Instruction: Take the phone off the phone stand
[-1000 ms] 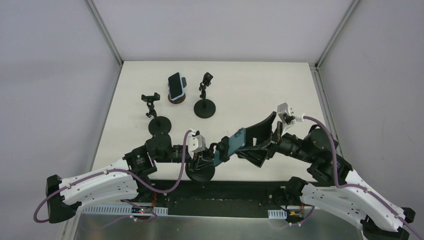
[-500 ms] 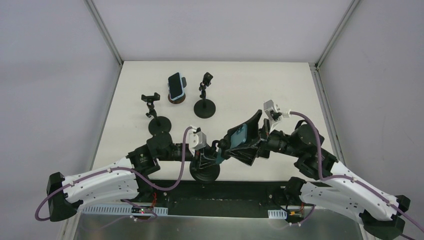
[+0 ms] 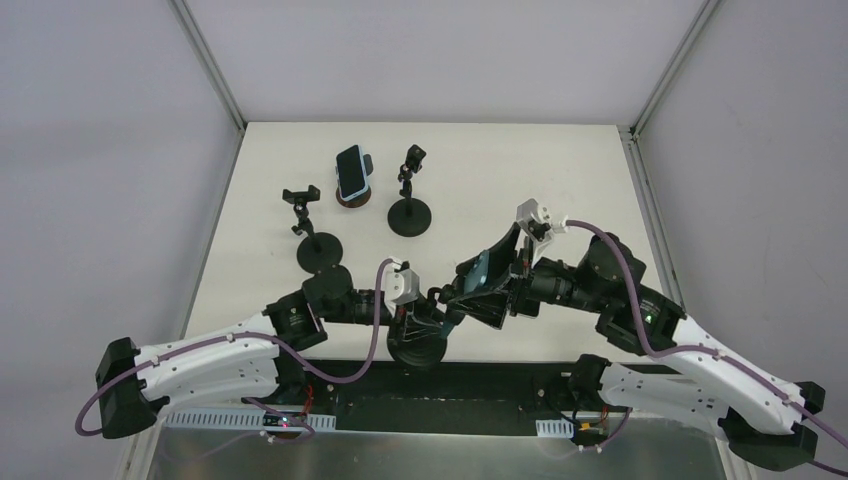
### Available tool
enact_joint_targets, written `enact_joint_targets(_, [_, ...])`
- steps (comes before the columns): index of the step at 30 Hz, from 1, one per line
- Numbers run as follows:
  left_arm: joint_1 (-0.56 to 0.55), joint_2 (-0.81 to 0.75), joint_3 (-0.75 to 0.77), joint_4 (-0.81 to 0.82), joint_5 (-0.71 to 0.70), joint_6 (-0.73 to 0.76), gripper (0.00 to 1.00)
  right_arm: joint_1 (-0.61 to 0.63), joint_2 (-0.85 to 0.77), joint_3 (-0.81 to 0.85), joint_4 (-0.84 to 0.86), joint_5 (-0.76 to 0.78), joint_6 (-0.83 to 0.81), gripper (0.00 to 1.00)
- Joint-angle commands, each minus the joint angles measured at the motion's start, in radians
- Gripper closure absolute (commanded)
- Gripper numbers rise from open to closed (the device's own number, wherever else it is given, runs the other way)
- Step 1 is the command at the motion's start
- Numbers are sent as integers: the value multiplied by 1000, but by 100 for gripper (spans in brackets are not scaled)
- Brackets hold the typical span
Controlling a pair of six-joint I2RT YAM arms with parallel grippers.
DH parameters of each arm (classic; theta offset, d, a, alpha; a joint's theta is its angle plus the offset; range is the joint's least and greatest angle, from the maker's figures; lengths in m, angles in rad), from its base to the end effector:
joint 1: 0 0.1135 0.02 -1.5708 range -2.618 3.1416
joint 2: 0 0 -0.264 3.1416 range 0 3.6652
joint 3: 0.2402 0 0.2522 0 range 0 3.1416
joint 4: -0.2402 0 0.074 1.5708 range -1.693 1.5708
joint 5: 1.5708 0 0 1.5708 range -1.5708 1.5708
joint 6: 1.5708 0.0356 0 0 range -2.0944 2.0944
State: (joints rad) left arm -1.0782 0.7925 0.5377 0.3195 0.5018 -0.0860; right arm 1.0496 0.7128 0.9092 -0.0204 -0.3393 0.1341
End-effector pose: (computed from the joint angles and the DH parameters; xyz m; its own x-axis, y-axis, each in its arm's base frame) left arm 0.0756 -0.1771 0.3046 -0.0554 -0.0560 -0.9969 0.9984 -0.0132 -0.0547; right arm 0.0668 0.1401 0.4116 -0.0448 0.1753 -0.9835 -0.9838 0.1634 0.0739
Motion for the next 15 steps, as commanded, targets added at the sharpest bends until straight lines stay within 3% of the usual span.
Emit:
enact_joint_targets(1, [9,36,-2,110,33,5,100,11,3,151,-142,22,-41,100])
enact_joint_targets(6, [9,89,-2,97,52,15,100,13,76,305,-387,17,-68,100])
enact_joint_targets(15, [9,154,-5,57,50,70,100,1,365,757,-924,80,-83,100])
